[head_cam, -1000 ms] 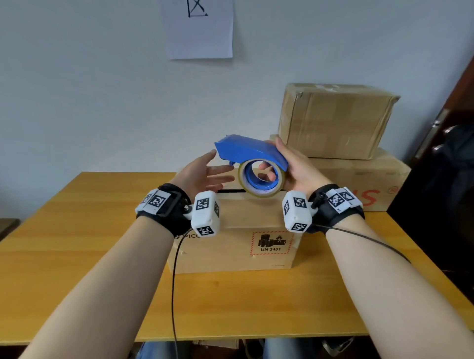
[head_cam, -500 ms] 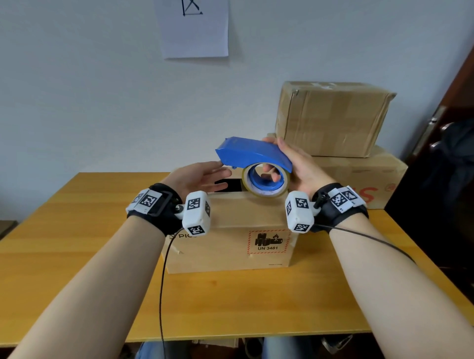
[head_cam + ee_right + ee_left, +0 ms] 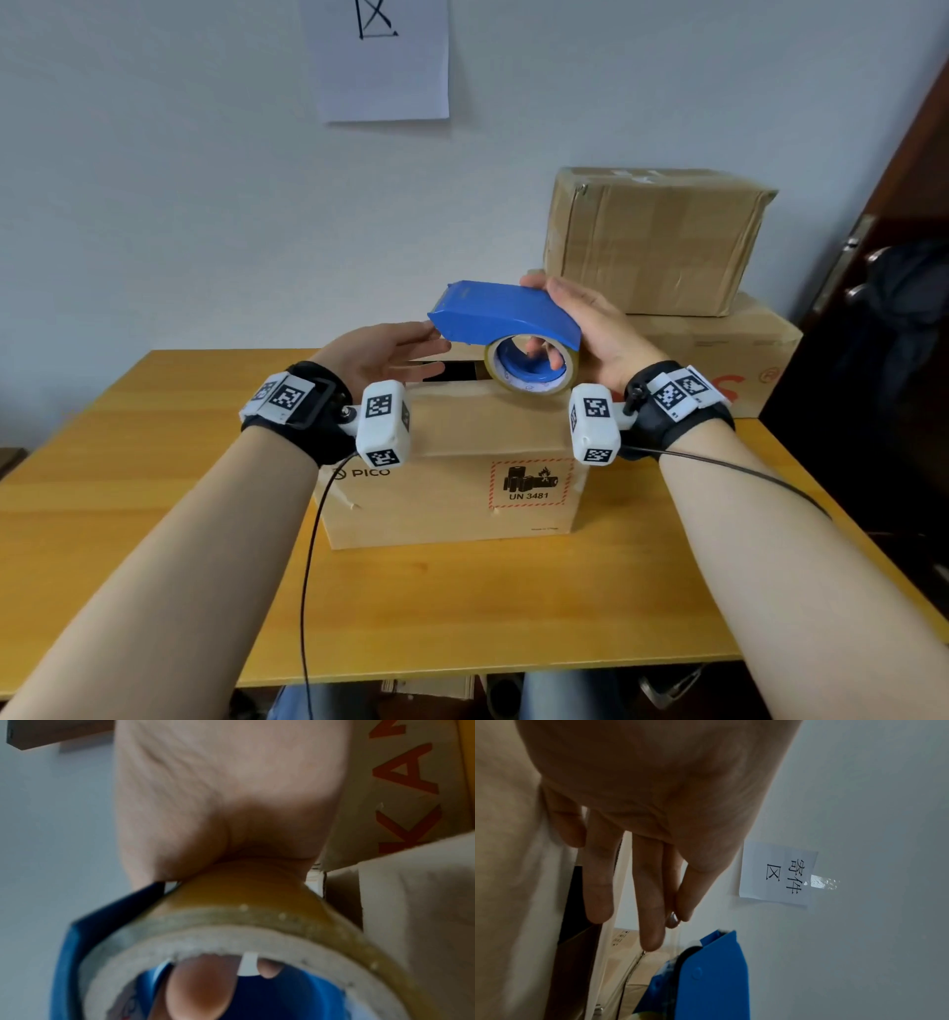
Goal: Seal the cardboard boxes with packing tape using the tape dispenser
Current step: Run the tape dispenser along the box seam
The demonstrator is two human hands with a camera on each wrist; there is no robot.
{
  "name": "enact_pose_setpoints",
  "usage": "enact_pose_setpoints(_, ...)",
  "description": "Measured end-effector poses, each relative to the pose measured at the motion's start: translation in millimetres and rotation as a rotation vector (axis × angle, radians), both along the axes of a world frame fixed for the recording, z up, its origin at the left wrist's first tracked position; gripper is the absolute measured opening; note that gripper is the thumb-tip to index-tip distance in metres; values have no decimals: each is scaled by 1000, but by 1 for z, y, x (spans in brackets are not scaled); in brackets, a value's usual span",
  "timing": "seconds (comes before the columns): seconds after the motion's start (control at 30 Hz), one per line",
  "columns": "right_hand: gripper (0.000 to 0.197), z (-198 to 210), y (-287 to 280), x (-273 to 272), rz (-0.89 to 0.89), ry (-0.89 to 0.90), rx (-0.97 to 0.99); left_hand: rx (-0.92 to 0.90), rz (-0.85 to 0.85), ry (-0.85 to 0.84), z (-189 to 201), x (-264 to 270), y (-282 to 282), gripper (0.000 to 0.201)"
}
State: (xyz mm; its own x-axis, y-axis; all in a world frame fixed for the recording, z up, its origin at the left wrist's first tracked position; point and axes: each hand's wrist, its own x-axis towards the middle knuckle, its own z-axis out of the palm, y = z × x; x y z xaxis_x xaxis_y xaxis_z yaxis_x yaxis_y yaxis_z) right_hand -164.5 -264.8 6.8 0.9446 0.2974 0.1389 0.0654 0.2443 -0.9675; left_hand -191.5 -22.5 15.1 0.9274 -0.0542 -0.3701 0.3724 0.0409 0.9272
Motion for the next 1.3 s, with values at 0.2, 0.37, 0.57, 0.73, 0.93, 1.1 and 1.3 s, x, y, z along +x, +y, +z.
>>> enact_pose_setpoints(0.2,27,5,0,-5,11,-13,-7,19,3,-34,0,2,3,18)
enact_pose_setpoints(0.37,27,6,3,-5,26,-25,-32,-3,61,-8,-4,9,9,10)
enact_pose_setpoints(0.57,25,4,7,-2,68,-60,-92,120,79,-88,-6,17,15,12)
enact_pose_setpoints(0.73,22,7,9,4,102,-70,-99,153,97,-139,-3,22,21,10)
enact_pose_setpoints(0.93,36,15,5,8,153,-105,-227,179,87,-138,-2,22,26,4)
enact_pose_setpoints(1.1,69,21,0,9,183,-143,-403,126,160,-126,-5,23,32,7)
enact_pose_setpoints(1.3,104,20,5,12,28,-348,-760,136,221,-189,-7,28,37,9)
